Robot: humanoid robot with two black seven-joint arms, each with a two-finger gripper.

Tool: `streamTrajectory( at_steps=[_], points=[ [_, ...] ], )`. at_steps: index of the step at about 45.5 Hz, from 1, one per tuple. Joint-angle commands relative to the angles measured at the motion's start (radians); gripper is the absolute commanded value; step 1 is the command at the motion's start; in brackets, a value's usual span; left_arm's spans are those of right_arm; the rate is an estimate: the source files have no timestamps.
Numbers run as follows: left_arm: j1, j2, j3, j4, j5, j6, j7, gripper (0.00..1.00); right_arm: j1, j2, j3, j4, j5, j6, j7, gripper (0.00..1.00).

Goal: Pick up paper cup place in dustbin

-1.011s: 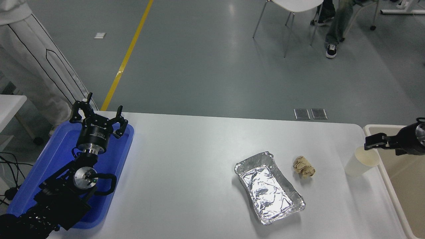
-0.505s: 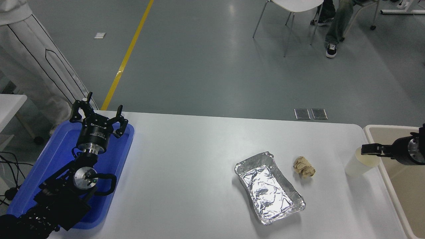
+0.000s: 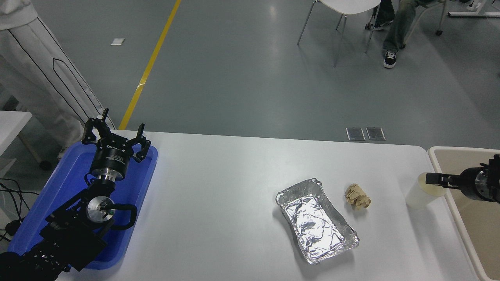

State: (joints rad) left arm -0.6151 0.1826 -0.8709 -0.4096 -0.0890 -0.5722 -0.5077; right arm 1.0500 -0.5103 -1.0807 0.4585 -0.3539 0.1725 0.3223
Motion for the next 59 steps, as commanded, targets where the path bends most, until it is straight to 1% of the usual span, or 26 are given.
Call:
streamTrajectory(
  at_steps=[1, 3, 5, 7, 9, 11, 12, 15, 17, 30, 34, 45, 50, 59],
  points=[
    [0.0, 0.0, 0.0, 0.0, 0.0, 0.0, 0.0, 1.0, -0.012, 0.009, 0.004, 0.006, -0.01, 0.001, -0.012, 0.58],
    [0.0, 0.0, 0.0, 0.0, 0.0, 0.0, 0.0, 1.0, -0.012, 0.009, 0.004, 0.009, -0.011, 0.001, -0.017, 0.49],
    [0.0, 0.0, 0.0, 0.0, 0.0, 0.0, 0.0, 1.0, -0.013, 0.009, 0.004, 0.009, -0.011, 0.007, -0.029, 0.39],
    [0.0, 0.0, 0.0, 0.0, 0.0, 0.0, 0.0, 1.0, -0.013, 0.009, 0.004, 0.011, -0.008, 0.008, -0.043, 0.31],
    [0.0, 0.0, 0.001, 0.0, 0.0, 0.0, 0.0, 1.0, -0.012, 0.01, 0.004, 0.012, -0.007, 0.012, -0.06, 0.19],
    [0.0, 0.0, 0.001, 0.0, 0.0, 0.0, 0.0, 1.0, -0.012, 0.01, 0.004, 0.017, -0.005, 0.013, -0.077, 0.05],
    [0.0, 0.0, 0.0, 0.0, 0.0, 0.0, 0.0, 1.0, -0.01, 0.01, 0.004, 0.023, -0.005, 0.015, -0.083, 0.0],
    [0.0, 0.0, 0.0, 0.0, 0.0, 0.0, 0.002, 1.0, -0.005, 0.009, 0.005, 0.04, 0.007, 0.016, -0.1, 0.0],
    [0.0, 0.0, 0.001, 0.0, 0.0, 0.0, 0.002, 1.0, -0.004, 0.009, 0.005, 0.046, 0.01, 0.016, -0.103, 0.0],
    [0.0, 0.0, 0.0, 0.0, 0.0, 0.0, 0.002, 1.0, 0.016, 0.001, 0.015, 0.08, 0.012, 0.019, -0.104, 0.0],
    [0.0, 0.0, 0.0, 0.0, 0.0, 0.0, 0.002, 1.0, 0.056, -0.02, 0.012, 0.15, 0.004, 0.019, -0.103, 0.0],
    [0.0, 0.0, 0.0, -0.002, 0.0, 0.0, 0.002, 1.0, 0.215, -0.122, 0.001, 0.37, -0.013, 0.019, -0.101, 0.0],
    [-0.002, 0.0, 0.0, -0.002, 0.0, 0.0, 0.002, 1.0, 0.294, -0.165, -0.002, 0.456, -0.052, 0.019, -0.101, 0.0],
    [-0.002, 0.0, 0.0, -0.002, 0.0, 0.0, 0.002, 1.0, 0.427, -0.194, -0.074, 0.594, -0.079, 0.022, -0.098, 0.0]
  ],
)
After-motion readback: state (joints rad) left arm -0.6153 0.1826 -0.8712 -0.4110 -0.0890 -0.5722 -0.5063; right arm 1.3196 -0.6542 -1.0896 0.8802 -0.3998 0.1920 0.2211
